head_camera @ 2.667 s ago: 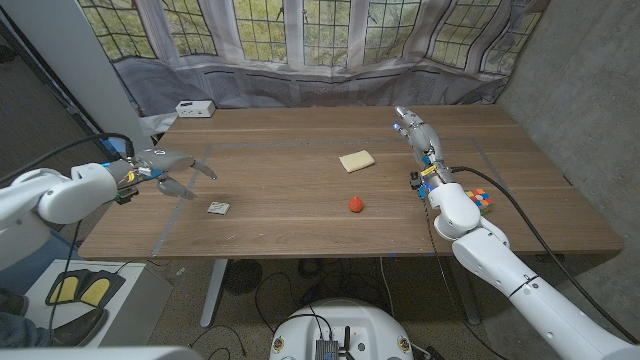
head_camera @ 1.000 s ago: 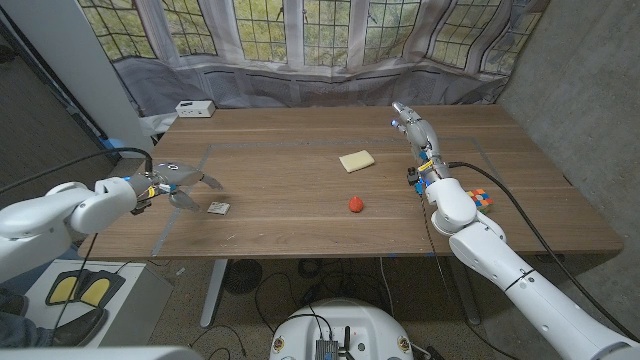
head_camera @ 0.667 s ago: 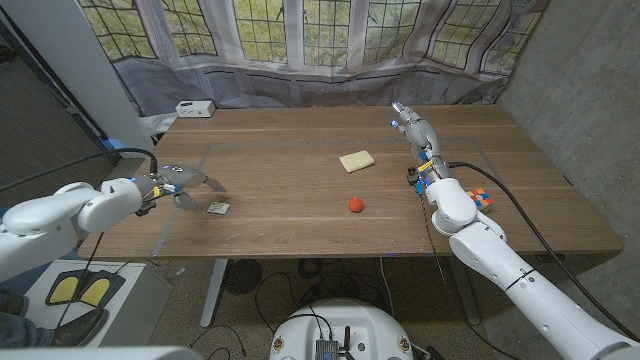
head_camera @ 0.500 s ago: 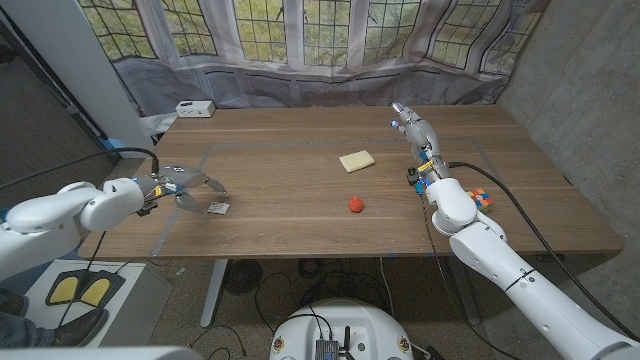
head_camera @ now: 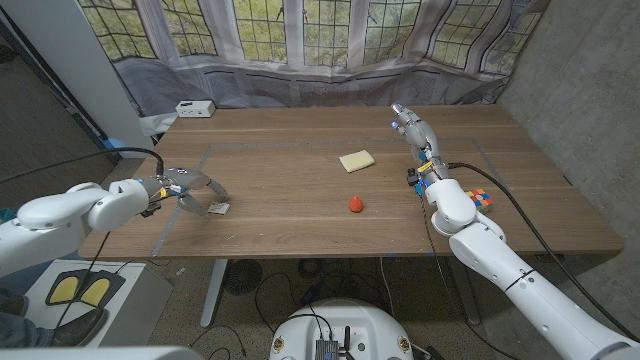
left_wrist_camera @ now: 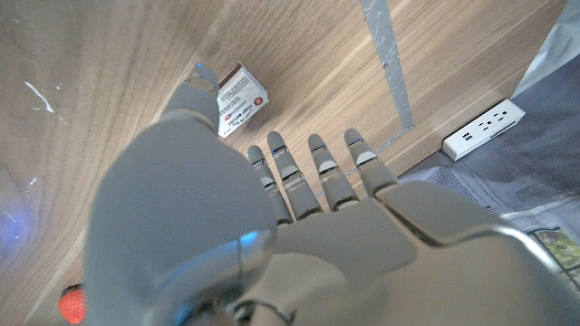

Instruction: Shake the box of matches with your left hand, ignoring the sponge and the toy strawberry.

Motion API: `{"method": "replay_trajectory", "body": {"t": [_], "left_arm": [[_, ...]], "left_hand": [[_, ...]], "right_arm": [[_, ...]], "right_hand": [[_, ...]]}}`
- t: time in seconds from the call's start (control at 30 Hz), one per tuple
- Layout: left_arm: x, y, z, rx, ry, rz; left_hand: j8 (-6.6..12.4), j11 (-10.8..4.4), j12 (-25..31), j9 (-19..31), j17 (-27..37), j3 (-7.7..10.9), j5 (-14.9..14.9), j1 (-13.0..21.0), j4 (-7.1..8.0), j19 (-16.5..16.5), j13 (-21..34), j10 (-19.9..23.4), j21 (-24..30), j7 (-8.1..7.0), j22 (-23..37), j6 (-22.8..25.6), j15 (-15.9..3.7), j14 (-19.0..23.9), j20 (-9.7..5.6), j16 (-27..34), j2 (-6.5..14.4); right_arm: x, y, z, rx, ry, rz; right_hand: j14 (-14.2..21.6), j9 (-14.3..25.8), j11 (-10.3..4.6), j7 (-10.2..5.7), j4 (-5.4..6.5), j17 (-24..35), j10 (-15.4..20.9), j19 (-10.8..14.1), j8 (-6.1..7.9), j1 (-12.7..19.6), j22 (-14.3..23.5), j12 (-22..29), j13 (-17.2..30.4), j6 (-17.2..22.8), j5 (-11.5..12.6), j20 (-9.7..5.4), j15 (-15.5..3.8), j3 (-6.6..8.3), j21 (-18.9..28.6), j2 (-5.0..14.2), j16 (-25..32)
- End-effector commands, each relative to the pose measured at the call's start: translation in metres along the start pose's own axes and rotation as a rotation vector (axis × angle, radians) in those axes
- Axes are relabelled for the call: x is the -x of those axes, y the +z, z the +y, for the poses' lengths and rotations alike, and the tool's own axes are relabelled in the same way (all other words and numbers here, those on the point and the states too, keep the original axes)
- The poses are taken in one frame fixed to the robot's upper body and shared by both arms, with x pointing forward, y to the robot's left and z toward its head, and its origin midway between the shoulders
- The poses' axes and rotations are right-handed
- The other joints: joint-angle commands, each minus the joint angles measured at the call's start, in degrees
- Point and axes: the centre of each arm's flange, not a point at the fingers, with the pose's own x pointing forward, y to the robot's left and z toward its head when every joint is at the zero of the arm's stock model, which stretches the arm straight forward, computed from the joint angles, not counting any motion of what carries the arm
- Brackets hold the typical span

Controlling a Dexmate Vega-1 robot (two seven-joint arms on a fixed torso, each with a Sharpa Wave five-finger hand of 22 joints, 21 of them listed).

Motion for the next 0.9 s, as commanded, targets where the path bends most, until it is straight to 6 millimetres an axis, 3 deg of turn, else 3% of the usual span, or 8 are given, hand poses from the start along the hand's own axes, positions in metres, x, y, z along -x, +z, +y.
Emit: {"method": "replay_trajectory", "body": {"t": [0.03, 0.47, 0.9], "left_arm": [[-0.01, -0.001, -0.01, 0.006, -0.015, -0.004], [-0.011, 0.002, -0.011, 0.022, -0.009, -0.007], [-0.008, 0.006, -0.03, 0.12, 0.03, 0.0]], "left_hand": [[0.24, -0.14, 0.22, 0.17, 0.2, -0.27, 0.09, -0.1, -0.07, 0.24, 0.05, 0.8, 0.32, 0.04, 0.17, 0.93, -5.53, 0.88, 0.32, 0.37, 0.55], [0.34, -0.1, 0.39, 0.17, 0.19, -0.47, -0.1, -0.12, 0.0, 0.43, 0.06, 1.63, 0.35, 0.04, 0.17, 1.69, -5.56, 1.38, 0.69, 0.48, 0.86], [1.19, -0.2, 1.04, 0.18, 0.13, -0.95, -1.07, 1.49, -0.61, 2.24, 0.11, 6.3, 0.67, -0.03, 0.18, 7.23, -6.22, 4.48, 0.47, 0.8, 1.99]], "right_arm": [[0.001, -0.001, 0.0, 0.0, -0.008, -0.007], [0.002, -0.004, -0.002, -0.006, -0.009, -0.003], [-0.002, -0.009, -0.003, -0.015, 0.002, 0.0]], "right_hand": [[0.08, 0.1, 0.14, -0.42, 0.07, 0.18, 0.7, 0.25, 0.09, 0.23, 0.15, 0.12, 0.22, 0.26, 0.08, 0.51, 0.25, 0.25, 0.07, -0.09, 0.24], [0.13, 0.1, 0.19, -0.44, 0.09, 0.19, 0.78, 0.26, 0.09, 0.22, 0.15, 0.15, 0.22, 0.28, 0.07, 0.58, 0.33, 0.23, 0.07, -0.12, 0.26], [0.26, 0.1, 0.09, -0.45, 0.12, 0.2, 0.86, 0.31, 0.1, 0.15, 0.16, 0.17, 0.23, 0.3, 0.04, 0.6, 0.37, 0.18, 0.09, -0.18, 0.31]]}}
